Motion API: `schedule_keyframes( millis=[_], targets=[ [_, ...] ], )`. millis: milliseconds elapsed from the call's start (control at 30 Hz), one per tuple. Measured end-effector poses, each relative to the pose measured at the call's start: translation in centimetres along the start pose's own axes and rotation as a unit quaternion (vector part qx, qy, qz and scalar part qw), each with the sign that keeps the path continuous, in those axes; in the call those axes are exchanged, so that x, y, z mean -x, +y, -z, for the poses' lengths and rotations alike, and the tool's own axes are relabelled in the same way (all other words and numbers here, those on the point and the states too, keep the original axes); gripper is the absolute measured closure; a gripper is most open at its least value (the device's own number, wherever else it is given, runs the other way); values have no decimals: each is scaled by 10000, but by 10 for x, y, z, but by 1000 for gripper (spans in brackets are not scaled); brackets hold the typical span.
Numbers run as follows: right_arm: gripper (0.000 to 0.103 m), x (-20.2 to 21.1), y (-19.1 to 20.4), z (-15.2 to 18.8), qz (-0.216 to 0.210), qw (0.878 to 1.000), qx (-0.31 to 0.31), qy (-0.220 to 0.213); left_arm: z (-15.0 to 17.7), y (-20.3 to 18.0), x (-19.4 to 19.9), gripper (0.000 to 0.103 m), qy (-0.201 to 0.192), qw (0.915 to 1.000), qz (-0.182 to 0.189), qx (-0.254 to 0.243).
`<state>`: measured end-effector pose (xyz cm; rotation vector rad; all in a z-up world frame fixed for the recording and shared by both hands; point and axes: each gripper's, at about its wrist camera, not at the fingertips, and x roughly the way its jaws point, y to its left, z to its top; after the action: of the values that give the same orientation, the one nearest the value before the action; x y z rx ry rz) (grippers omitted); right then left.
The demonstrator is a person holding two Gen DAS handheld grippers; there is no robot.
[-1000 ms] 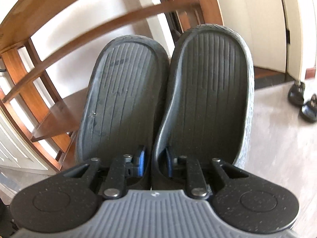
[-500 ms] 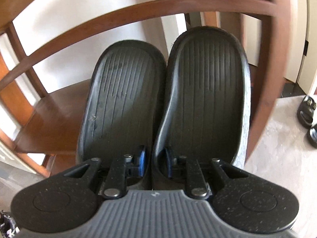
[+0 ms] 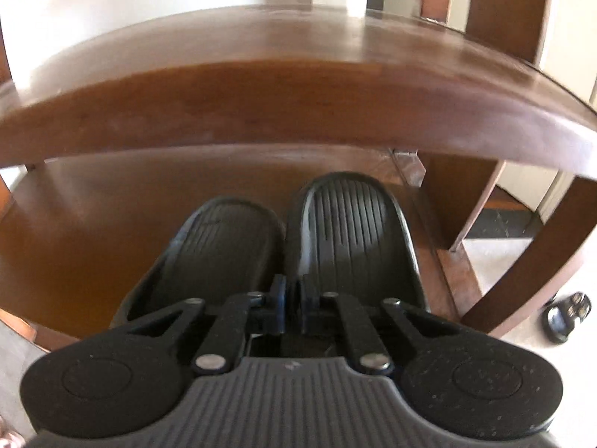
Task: Organize scattered shoes
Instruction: 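Insert the black slides onto the bench's upper shelf with the right tool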
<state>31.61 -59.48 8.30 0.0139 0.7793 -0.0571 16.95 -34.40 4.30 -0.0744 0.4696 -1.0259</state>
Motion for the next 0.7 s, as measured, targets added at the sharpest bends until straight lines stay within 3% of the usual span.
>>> schedule_keyframes(
  millis=[100,300,433,567,700],
  targets=[
    [94,-4,-3,-3,-54,10000,-53,31,-6,-4,-11,39,-86,9997,20,-239],
    [93,-13,13,-22,-169,9998,118,15,1,-29,-5,39,-362,9889,-46,-1441],
    [93,-5,2,-17,-298,9988,342,-169,16,-35,8,39,-543,9843,-288,-1656],
    [92,12,-14,-15,-431,9983,278,-266,19,-43,15,39,-740,9699,-517,-2263],
    [92,19,-25,-15,-600,9974,53,-398,17,-41,11,38,-720,9638,-550,-2508]
  ],
)
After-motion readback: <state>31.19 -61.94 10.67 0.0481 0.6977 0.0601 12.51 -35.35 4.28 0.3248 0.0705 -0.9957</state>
